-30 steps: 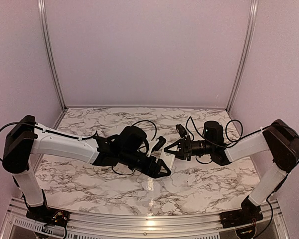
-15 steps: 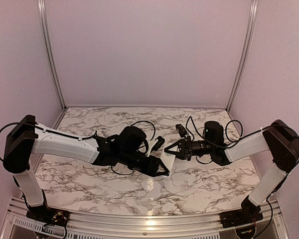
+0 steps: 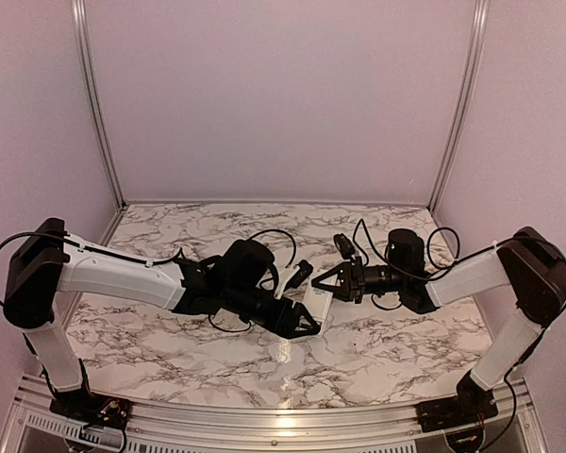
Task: Load the batteries into the remote control
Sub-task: Load the battery into the battery compartment, then press the battery in the battery compartment, then pick up the battery from the center of the board.
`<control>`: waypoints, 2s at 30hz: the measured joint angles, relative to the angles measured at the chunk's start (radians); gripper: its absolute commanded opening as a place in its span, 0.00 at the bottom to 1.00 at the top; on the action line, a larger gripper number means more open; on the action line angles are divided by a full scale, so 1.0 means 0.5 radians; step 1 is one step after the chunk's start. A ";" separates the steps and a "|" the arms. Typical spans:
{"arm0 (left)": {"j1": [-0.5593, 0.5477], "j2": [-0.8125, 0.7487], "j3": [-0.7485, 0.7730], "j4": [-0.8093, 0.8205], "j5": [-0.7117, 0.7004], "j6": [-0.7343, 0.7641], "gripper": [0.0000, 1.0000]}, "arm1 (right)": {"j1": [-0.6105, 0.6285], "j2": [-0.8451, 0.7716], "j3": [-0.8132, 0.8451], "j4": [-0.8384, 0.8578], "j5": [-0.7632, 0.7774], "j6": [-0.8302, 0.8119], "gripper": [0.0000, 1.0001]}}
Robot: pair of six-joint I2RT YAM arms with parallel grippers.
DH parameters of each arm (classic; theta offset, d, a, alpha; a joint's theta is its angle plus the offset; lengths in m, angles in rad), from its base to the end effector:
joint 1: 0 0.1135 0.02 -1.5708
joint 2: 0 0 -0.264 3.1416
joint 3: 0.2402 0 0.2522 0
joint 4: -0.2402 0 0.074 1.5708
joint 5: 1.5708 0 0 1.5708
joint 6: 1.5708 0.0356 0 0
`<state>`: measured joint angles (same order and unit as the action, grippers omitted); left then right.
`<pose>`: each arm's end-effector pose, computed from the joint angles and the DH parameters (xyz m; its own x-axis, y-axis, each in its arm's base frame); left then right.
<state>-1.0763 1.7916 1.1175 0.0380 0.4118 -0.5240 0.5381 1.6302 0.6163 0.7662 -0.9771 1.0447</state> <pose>0.1737 -0.3522 0.2017 -0.7242 0.3769 -0.5775 0.6896 0.3928 -0.6084 0.2486 0.1827 0.1778 -0.9504 -0.0038 -0.3111 -0.3084 0.1431 0.9404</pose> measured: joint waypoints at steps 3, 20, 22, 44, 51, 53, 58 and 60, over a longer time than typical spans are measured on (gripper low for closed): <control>0.000 -0.018 -0.005 0.001 0.020 0.011 0.57 | -0.001 -0.001 0.000 0.008 0.001 0.011 0.00; 0.076 -0.034 -0.048 0.088 0.133 -0.067 0.34 | -0.008 -0.064 -0.012 0.088 -0.016 -0.076 0.00; 0.080 -0.047 -0.049 0.088 0.130 -0.057 0.49 | -0.008 -0.076 -0.012 0.098 -0.018 -0.083 0.00; 0.541 -0.394 -0.082 0.063 -0.054 0.240 0.99 | -0.164 -0.262 -0.132 -0.053 0.005 -0.181 0.00; 0.651 -0.085 0.568 -0.392 -0.533 0.544 0.91 | -0.247 -0.357 -0.175 -0.160 0.013 -0.286 0.00; 0.713 0.126 0.896 -0.555 -0.618 0.626 0.86 | -0.278 -0.368 -0.195 -0.175 0.016 -0.305 0.00; 0.851 0.573 1.437 -0.874 -0.734 0.808 0.75 | -0.311 -0.381 -0.227 -0.192 0.019 -0.327 0.00; 0.896 0.719 1.554 -0.987 -0.761 0.887 0.71 | -0.311 -0.381 -0.229 -0.201 0.018 -0.343 0.00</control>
<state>-0.6285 2.1513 1.8946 -0.4557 0.0315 -0.0803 0.3828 1.4395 0.5018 0.6655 -0.9680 0.8730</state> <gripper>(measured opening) 0.757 0.135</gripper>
